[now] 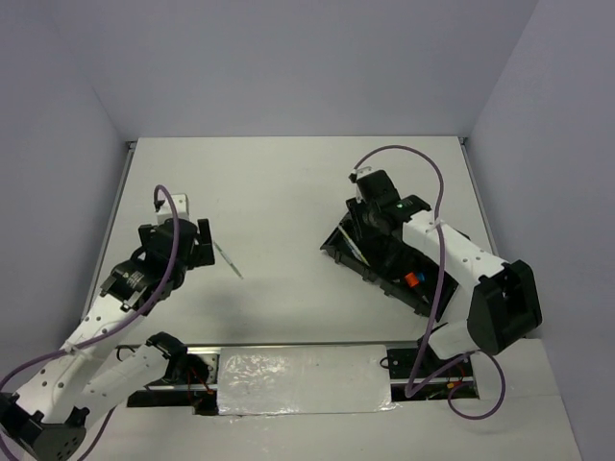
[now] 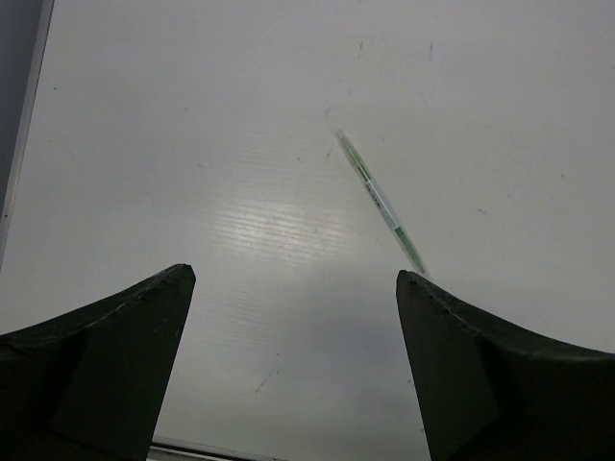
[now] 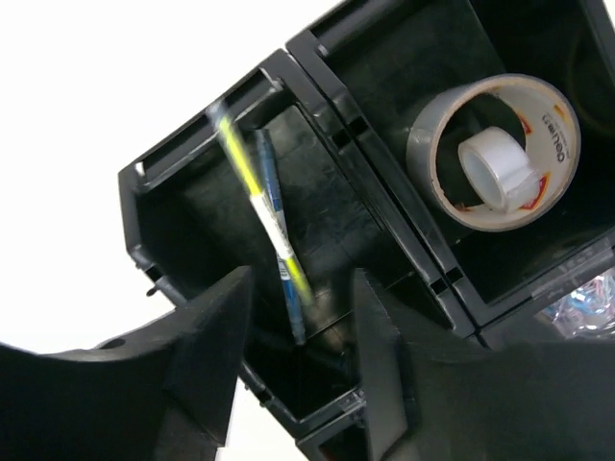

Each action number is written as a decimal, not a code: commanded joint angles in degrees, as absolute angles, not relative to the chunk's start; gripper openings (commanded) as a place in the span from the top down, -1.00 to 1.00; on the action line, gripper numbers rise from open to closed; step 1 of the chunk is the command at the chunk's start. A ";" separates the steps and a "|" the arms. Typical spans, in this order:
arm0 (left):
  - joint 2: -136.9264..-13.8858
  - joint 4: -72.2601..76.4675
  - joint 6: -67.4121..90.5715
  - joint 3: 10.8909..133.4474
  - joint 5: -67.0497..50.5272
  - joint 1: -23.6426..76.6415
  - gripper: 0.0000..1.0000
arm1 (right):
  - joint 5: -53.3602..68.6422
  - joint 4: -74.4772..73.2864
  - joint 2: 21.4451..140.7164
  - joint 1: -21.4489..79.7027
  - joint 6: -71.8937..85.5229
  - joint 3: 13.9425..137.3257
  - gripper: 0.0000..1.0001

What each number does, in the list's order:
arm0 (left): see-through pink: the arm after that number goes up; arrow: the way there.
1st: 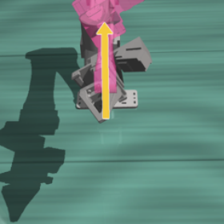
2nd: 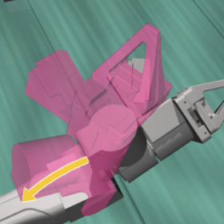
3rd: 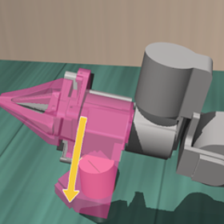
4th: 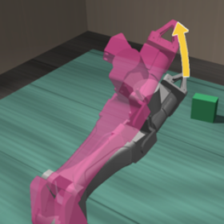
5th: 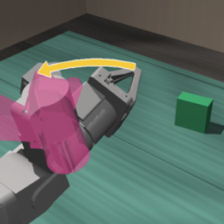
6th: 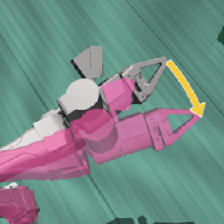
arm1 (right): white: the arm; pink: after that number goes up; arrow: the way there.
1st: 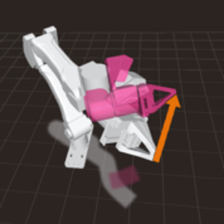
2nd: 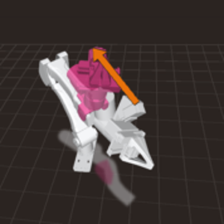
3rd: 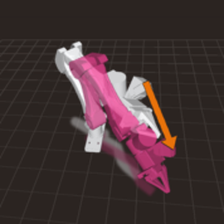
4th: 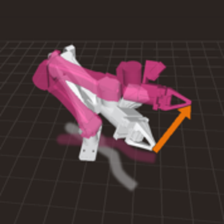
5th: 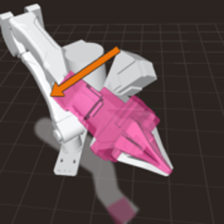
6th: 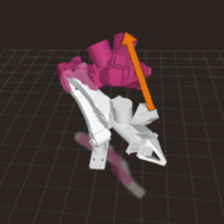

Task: Sort the stationery into containers
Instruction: Place the pen in the storage box, then pick up the pen from the center of the board.

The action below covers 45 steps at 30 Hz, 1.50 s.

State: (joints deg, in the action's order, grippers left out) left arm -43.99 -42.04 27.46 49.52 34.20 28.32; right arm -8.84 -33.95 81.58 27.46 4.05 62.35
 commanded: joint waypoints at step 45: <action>-88.96 -14.16 58.55 41.68 21.11 27.24 1.00 | 4.39 -19.44 51.59 46.06 18.45 45.45 -0.99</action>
State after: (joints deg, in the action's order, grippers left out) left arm -91.61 -13.89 61.25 46.48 30.13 26.13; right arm 1.83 -26.79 51.96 45.74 15.29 47.51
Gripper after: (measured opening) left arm 0.067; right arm 0.993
